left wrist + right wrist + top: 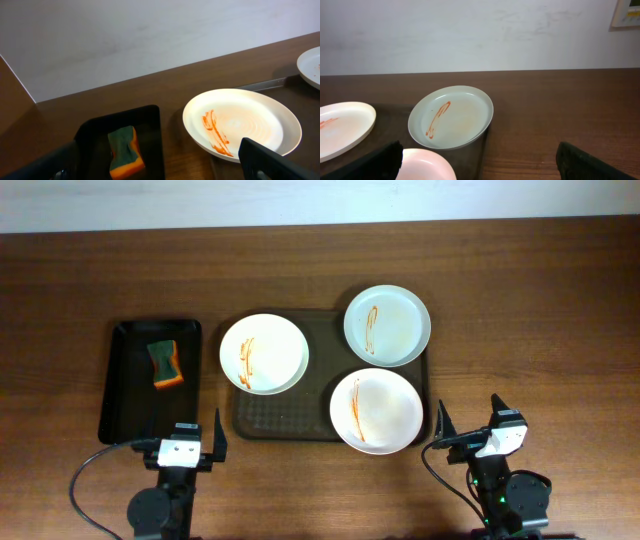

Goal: Clean dirty plates on tray and stack at the side

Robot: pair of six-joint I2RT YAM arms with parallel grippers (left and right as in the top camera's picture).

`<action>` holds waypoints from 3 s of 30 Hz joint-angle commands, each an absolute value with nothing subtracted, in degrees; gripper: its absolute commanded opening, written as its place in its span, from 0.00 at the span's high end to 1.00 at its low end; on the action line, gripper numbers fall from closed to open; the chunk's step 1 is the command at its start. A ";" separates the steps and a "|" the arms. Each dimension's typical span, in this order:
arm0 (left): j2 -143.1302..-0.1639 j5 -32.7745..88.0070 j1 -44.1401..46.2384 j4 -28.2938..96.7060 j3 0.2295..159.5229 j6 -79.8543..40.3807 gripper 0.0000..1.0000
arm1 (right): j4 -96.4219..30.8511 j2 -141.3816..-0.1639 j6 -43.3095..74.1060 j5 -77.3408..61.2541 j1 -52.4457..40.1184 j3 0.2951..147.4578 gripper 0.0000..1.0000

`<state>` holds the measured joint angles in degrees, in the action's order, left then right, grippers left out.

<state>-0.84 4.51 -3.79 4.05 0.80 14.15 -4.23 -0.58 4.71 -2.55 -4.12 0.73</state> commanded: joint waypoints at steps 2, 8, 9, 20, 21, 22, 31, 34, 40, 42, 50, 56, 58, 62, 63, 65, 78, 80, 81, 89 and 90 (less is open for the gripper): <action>-0.36 4.75 -3.51 4.14 0.49 15.07 0.01 | -4.29 -0.25 4.89 -2.31 -4.54 0.32 0.02; -0.36 4.73 -3.51 4.05 0.49 15.09 0.01 | -4.29 -0.25 4.89 -2.31 -4.54 0.32 0.02; -0.36 4.75 -3.51 4.10 0.49 15.07 0.01 | -4.29 -0.25 4.89 -2.33 -4.54 0.32 0.02; -0.36 4.78 -3.51 4.12 0.49 15.07 0.01 | -4.29 -0.25 4.89 -2.33 -4.54 0.32 0.02; -0.36 4.75 -3.51 4.12 0.49 15.07 0.01 | -4.32 -0.25 4.89 -2.33 -4.54 0.32 0.02; -0.36 4.75 -3.51 4.10 0.49 15.07 0.01 | -4.32 -0.25 4.89 -2.33 -4.54 0.32 0.02; -1.54 16.49 -3.51 1.23 2.74 9.41 0.01 | 1.52 -0.36 4.89 -12.43 -4.54 1.32 0.02; -5.96 17.39 -3.51 5.56 8.67 9.50 0.01 | 1.34 -0.78 4.89 -13.58 -4.54 4.27 0.02; -20.84 17.41 -3.51 10.44 22.33 9.54 0.01 | 0.67 -6.70 4.89 -16.16 -4.54 11.84 0.02; -28.91 17.41 -3.51 13.61 28.58 9.54 0.01 | 0.21 -11.86 4.86 -16.12 -4.54 15.57 0.02; -56.69 17.43 -3.51 32.88 52.31 9.56 0.01 | -14.31 -37.58 4.86 -19.35 -4.54 37.08 0.02; -72.34 21.34 -3.51 48.53 68.55 12.67 0.01 | -26.59 -57.14 4.84 -25.34 -4.99 53.74 0.02; -76.53 25.30 -3.51 52.66 71.99 13.19 0.01 | -32.82 -65.25 4.69 -25.32 -7.70 61.10 0.02; -80.82 30.48 -3.51 52.80 73.23 13.19 0.01 | -32.14 -77.93 4.73 -29.82 -13.47 70.04 0.02; -81.32 30.52 -3.51 51.86 73.25 13.15 0.00 | -27.75 -80.58 5.58 -32.08 -14.55 70.19 0.02; -81.43 30.41 -3.51 51.24 73.25 13.17 0.01 | -20.84 -84.86 9.23 -35.09 -16.08 70.19 0.02; -81.43 -6.11 -3.95 50.46 73.25 -5.45 0.00 | -11.33 -111.50 26.04 -14.46 -28.16 74.37 0.48; -81.56 -6.31 -5.52 50.37 73.25 -5.63 0.00 | -11.35 -113.75 26.65 -13.34 -28.95 75.92 0.53; -82.21 -6.26 -7.90 50.13 73.25 -5.82 0.00 | -11.05 -115.11 27.97 -11.27 -29.71 76.34 0.53; -88.64 -5.43 -11.86 48.03 73.25 -5.78 0.00 | -10.70 -118.72 30.63 -7.49 -33.32 76.36 0.62; -89.82 -5.43 -11.84 47.94 73.25 -5.76 0.00 | -10.70 -119.31 30.79 -7.16 -33.78 76.36 0.65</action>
<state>-87.13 -4.95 -11.70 48.31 71.92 -4.84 -10.68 -117.47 28.82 -9.91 -32.40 75.07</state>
